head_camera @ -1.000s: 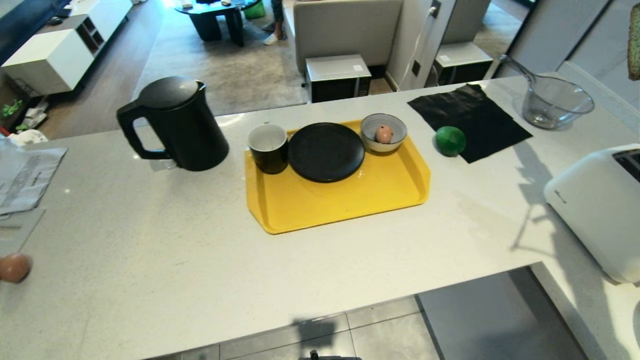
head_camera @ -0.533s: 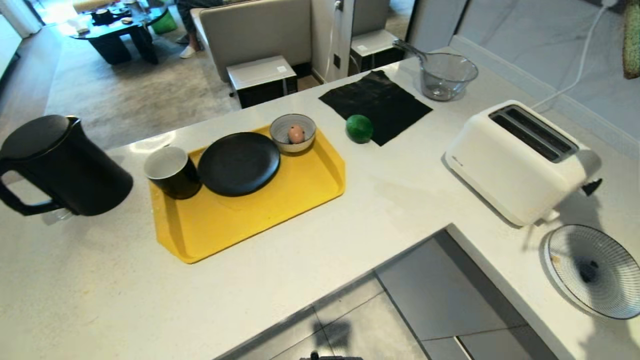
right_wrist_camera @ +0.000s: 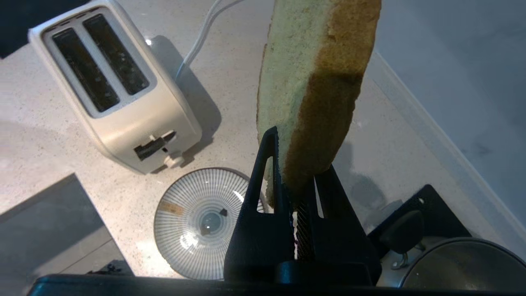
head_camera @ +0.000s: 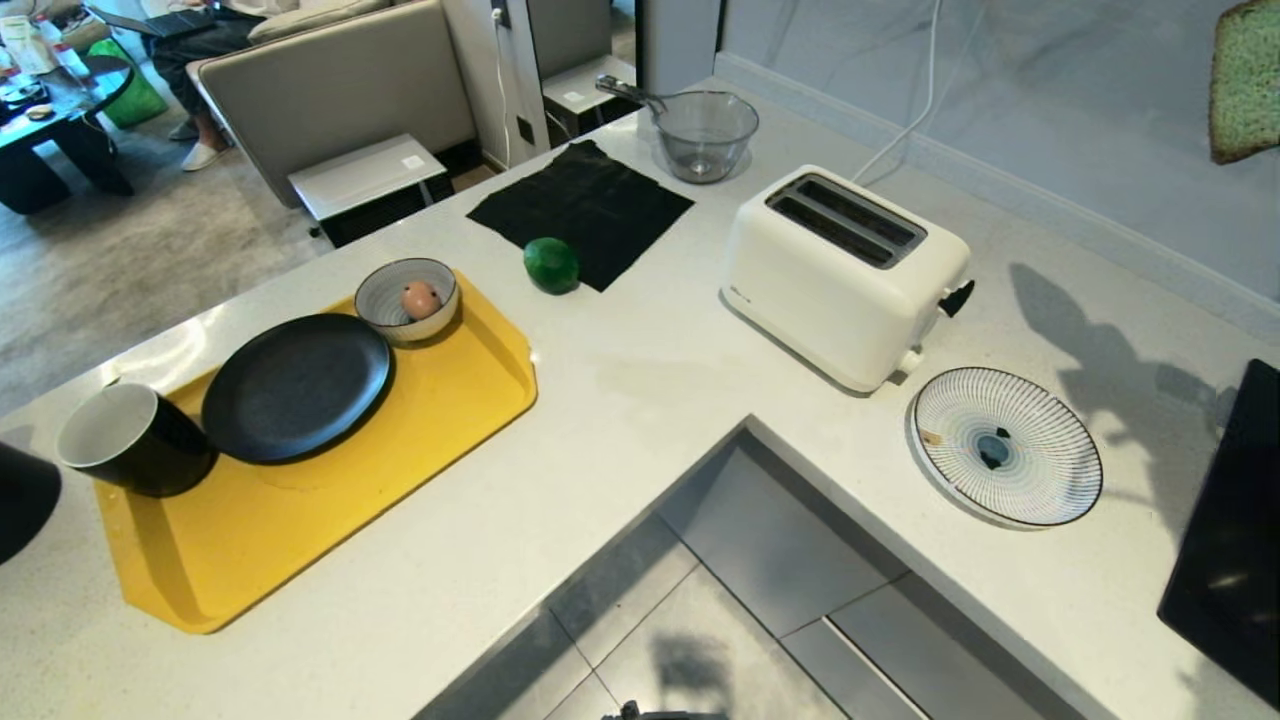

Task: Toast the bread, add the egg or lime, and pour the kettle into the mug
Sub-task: Put the bread slices in the toaster

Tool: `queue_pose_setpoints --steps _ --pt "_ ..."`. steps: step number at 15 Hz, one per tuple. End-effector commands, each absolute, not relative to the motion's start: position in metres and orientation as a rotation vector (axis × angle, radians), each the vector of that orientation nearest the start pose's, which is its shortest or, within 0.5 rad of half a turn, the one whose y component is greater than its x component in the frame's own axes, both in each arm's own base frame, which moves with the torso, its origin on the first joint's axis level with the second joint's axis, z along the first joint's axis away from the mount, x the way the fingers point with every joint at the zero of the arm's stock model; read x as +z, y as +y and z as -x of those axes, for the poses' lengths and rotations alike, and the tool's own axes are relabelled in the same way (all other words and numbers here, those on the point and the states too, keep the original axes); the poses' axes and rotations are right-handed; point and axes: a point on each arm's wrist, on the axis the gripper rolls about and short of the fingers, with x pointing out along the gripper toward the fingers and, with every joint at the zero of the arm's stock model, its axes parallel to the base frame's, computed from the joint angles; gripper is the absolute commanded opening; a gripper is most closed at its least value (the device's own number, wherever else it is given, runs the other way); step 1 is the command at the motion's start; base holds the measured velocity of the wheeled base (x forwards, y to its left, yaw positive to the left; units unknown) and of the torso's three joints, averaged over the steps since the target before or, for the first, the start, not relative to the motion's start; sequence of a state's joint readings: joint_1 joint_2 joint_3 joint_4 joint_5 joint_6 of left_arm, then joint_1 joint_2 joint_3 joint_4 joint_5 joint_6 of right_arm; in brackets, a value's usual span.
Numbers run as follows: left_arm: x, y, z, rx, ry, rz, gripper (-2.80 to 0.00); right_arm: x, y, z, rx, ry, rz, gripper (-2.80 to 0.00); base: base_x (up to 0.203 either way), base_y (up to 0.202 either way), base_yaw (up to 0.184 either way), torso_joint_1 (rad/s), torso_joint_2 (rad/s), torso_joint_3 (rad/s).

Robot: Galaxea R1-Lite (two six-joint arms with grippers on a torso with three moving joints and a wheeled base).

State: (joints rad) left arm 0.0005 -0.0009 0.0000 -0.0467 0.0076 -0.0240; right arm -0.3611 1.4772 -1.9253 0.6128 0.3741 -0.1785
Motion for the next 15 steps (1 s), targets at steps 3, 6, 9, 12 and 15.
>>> queue_pose_setpoints --steps 3,6,9,12,15 --pt "0.076 0.000 0.022 0.008 -0.032 0.025 -2.80 0.426 -0.059 -0.190 0.205 0.123 0.211 -2.80 0.000 0.000 0.000 0.000 0.00 0.000" --pt "0.076 0.000 0.022 0.008 -0.032 0.025 -2.80 0.431 -0.057 -0.196 0.298 0.079 0.265 -2.80 0.000 0.000 0.000 0.000 0.00 0.000" --pt "0.076 0.000 0.022 0.007 -0.032 0.025 -2.80 0.432 -0.047 -0.208 0.367 0.033 0.323 -2.80 0.000 0.000 0.000 0.000 0.00 0.000" --pt "0.076 0.000 0.022 0.008 -0.032 0.025 -2.80 0.428 -0.041 -0.223 0.406 0.011 0.429 -2.80 0.000 0.000 0.000 0.000 0.00 0.000" --pt "0.076 0.000 0.022 0.009 -0.032 0.025 -2.80 0.425 -0.040 -0.229 0.419 0.015 0.447 -2.80 0.000 0.000 0.000 0.000 0.00 0.000"
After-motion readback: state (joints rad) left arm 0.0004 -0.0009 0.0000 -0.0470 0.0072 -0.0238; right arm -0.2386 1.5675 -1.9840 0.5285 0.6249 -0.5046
